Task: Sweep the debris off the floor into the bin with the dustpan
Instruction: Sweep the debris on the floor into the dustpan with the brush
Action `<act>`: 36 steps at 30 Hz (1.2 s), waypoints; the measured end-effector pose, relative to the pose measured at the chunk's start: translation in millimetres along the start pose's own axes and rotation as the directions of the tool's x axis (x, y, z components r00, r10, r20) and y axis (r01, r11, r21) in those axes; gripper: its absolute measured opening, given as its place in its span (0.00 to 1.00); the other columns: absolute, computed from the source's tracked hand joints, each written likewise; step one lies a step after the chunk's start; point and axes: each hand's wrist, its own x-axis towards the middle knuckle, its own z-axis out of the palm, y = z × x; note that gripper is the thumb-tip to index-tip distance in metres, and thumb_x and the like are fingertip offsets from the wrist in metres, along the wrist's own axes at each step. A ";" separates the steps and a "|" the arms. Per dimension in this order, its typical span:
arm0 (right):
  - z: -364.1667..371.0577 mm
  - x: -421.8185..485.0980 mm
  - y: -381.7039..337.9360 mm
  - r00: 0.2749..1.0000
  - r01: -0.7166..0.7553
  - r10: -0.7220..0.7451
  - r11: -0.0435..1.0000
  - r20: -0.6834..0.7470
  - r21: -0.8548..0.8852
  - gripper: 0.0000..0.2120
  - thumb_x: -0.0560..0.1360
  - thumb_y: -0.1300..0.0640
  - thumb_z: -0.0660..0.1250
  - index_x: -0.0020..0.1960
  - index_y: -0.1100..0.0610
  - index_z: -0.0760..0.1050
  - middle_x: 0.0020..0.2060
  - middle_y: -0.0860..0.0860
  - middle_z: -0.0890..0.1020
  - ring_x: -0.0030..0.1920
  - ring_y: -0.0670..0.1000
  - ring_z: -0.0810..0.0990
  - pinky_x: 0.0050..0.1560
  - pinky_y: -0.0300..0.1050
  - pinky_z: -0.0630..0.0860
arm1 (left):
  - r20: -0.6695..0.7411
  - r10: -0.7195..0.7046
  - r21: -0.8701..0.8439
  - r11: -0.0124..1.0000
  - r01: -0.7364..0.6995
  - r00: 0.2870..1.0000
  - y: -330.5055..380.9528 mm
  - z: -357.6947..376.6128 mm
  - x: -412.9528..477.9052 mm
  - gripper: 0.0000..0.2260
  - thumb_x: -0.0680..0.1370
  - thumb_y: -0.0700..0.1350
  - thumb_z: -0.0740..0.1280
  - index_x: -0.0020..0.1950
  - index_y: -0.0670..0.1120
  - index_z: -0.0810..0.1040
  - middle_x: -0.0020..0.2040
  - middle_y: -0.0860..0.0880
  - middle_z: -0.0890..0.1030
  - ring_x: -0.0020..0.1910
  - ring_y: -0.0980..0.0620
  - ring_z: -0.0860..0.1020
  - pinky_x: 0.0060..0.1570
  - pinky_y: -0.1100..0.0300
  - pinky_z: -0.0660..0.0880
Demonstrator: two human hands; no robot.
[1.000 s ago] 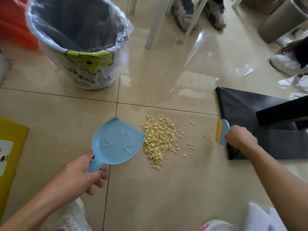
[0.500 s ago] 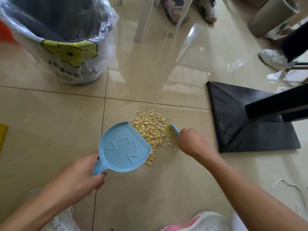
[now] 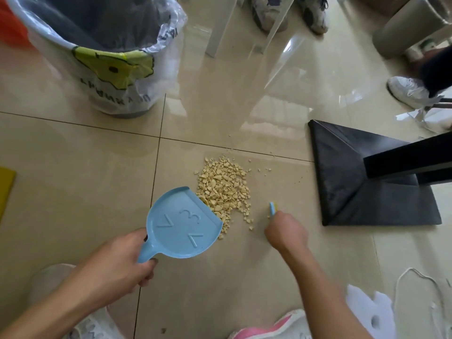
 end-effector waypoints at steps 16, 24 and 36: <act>-65.6 60.5 -29.4 0.968 -0.032 0.079 0.980 -0.238 0.195 0.16 0.78 0.57 0.58 0.60 0.59 0.78 0.58 0.61 0.82 0.58 0.63 0.81 0.53 0.52 0.75 | -0.199 -0.035 0.091 0.994 0.054 0.979 -28.7 -15.9 -5.8 0.07 0.76 0.49 0.65 0.54 0.58 0.75 0.35 0.52 0.81 0.28 0.55 0.77 0.30 0.62 0.75; -37.2 78.2 -86.4 0.992 0.028 -0.001 0.977 -0.124 0.213 0.17 0.79 0.61 0.57 0.64 0.60 0.77 0.62 0.58 0.81 0.62 0.60 0.80 0.58 0.50 0.75 | -0.135 -0.055 0.197 0.977 0.081 0.989 -30.9 7.6 -14.7 0.18 0.74 0.54 0.63 0.64 0.61 0.72 0.52 0.57 0.83 0.50 0.54 0.82 0.50 0.61 0.79; 11.9 -37.4 -96.3 0.869 0.481 -0.474 0.876 -0.143 0.019 0.14 0.84 0.49 0.51 0.62 0.50 0.71 0.51 0.55 0.82 0.51 0.61 0.81 0.45 0.51 0.73 | -0.118 -0.037 0.132 0.990 0.053 0.992 -29.6 8.4 -15.0 0.22 0.70 0.53 0.61 0.65 0.62 0.72 0.52 0.57 0.83 0.50 0.55 0.82 0.49 0.62 0.79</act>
